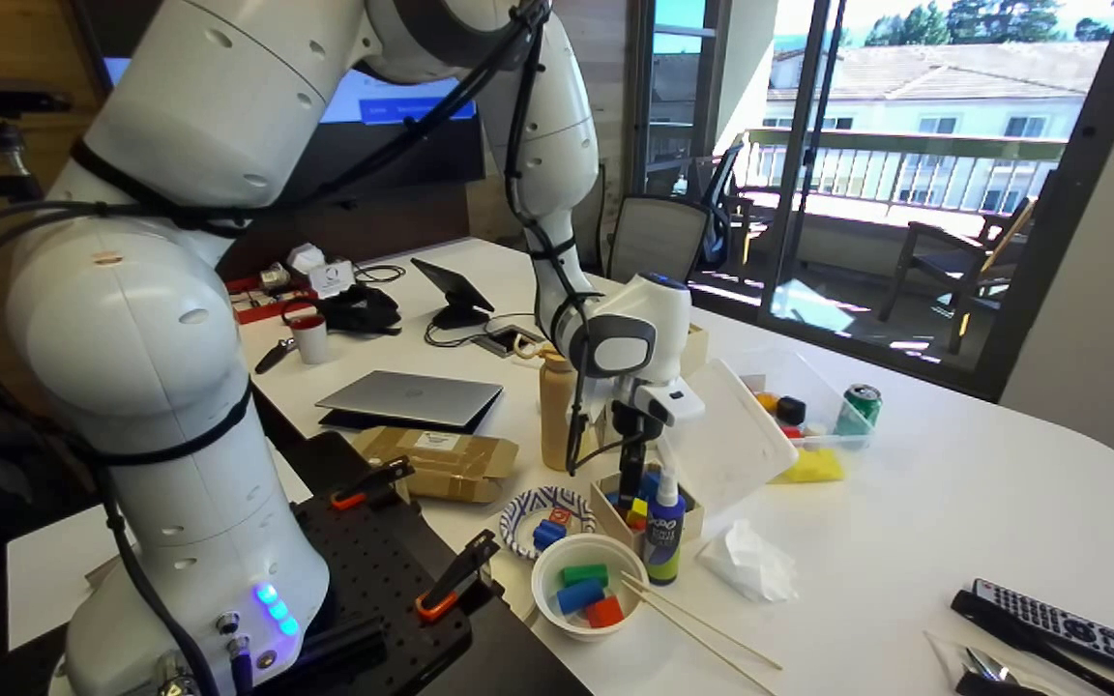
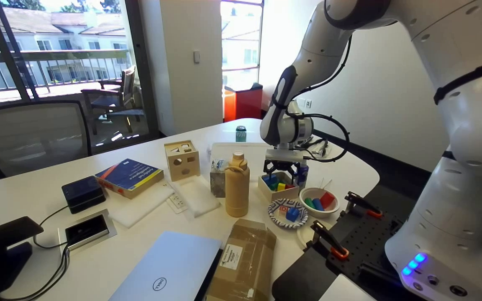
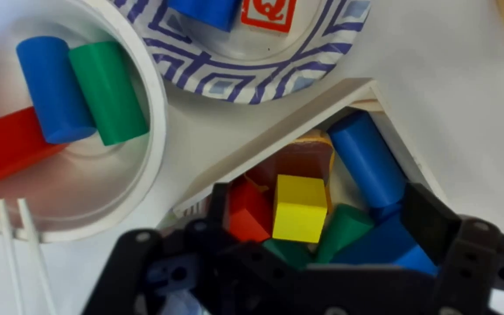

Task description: Move the yellow cube from the wooden object to the plate in front of it

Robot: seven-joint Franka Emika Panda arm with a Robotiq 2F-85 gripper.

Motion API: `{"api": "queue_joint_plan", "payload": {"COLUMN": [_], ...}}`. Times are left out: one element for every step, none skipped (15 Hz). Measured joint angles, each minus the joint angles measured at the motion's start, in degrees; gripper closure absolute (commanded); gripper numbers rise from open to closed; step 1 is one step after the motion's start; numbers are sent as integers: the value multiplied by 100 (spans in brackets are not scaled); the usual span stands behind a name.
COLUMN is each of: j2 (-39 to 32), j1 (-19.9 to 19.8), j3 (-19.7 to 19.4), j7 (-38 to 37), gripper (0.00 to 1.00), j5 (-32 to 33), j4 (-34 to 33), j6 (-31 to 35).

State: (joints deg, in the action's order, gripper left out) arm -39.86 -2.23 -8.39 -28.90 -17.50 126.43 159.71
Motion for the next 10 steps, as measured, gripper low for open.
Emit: {"api": "queue_joint_plan", "payload": {"j2": [-45,-91,-140,-193,-239,-286,-323,-353,-375,-396], "j1": [7,15,28,47,59,70,76,85,94,99], "j3": [-6,-9,-16,-26,-29,-30,-32,-38,-44,-47], "j7": [-59,-85,-97,-119,-167,-201,-223,-270,-300,-309], "gripper": [0,0,0,0,0,0,0,0,0,0], "j5": [0,-1,-1,-2,-2,-2,-2,-2,-2,-4], "j4": [-26,-59,-99,-143,-185,-235,-274,-303,-321,-336], "j6": [0,0,0,0,0,0,0,0,0,0]}}
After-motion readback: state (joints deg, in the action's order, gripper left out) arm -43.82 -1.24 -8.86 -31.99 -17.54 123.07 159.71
